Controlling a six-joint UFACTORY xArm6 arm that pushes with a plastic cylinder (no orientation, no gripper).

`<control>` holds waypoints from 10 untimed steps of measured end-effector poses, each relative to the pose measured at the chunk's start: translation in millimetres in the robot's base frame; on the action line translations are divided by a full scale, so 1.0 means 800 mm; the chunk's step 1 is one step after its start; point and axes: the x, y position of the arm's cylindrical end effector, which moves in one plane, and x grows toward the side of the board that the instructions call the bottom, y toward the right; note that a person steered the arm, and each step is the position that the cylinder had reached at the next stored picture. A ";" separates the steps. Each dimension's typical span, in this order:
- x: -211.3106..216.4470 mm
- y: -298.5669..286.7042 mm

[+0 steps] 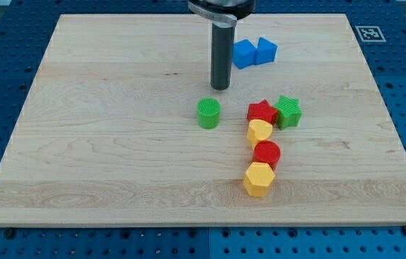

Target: Move your arm towards the right center of the board

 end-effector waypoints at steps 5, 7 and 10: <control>0.023 0.017; 0.023 0.077; 0.023 0.159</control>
